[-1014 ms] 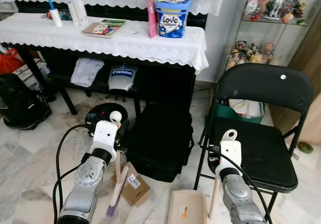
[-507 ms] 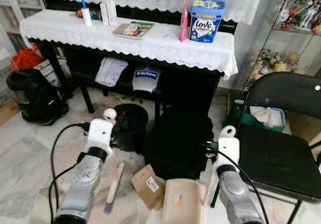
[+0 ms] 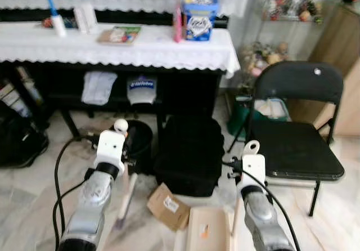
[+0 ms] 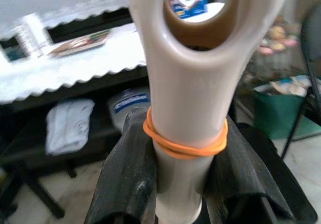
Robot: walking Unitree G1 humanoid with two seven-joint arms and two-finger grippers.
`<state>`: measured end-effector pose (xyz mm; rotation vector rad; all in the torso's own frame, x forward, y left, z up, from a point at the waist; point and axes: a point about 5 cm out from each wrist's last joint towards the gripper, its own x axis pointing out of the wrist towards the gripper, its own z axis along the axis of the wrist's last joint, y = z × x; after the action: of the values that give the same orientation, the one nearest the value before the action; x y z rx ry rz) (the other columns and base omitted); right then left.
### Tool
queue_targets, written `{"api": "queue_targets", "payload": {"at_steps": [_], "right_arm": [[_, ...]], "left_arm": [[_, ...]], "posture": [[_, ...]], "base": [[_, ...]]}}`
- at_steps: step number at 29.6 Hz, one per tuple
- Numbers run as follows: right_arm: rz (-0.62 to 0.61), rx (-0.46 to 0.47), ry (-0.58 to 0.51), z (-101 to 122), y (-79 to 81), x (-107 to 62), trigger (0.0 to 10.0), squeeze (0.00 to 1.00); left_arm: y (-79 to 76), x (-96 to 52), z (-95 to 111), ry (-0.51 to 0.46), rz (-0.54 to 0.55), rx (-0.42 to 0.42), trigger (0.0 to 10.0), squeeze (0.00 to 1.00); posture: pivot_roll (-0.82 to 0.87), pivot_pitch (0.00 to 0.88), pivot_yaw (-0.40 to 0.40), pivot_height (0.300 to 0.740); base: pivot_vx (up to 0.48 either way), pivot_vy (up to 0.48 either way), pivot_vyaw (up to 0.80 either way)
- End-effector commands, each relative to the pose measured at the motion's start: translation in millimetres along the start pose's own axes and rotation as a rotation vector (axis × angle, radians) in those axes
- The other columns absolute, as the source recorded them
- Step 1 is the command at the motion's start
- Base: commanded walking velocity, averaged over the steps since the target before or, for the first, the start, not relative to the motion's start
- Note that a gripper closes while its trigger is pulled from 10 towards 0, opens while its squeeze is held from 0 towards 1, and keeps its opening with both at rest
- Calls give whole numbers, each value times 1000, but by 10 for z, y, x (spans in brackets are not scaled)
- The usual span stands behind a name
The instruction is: Sweep floor
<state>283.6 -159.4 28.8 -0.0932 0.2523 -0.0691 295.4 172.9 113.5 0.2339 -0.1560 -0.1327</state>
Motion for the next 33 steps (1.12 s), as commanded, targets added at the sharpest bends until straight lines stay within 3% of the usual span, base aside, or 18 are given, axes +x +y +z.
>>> {"api": "queue_targets", "payload": {"at_steps": [1,9,27,33], "right_arm": [[-18,3,-44,99,-53,35,10000,0],[-15,8,-42,83,-48,37,10000,0],[9,-3,-61,107,-36,52,10000,0],[14,-7,-53,90,-32,46,10000,0]], "left_arm": [[-47,48,85,-46,-15,-4,10000,0],[-52,44,73,-43,-17,-4,10000,0],[-78,40,44,-23,-21,14,10000,0],[-80,32,39,-19,-21,13,10000,0]], "posture": [[54,0,18,740],[52,0,18,740],[51,0,16,740],[53,0,14,740]], "base": [[0,0,-744],[0,0,-730],[0,0,0],[252,0,0]]}}
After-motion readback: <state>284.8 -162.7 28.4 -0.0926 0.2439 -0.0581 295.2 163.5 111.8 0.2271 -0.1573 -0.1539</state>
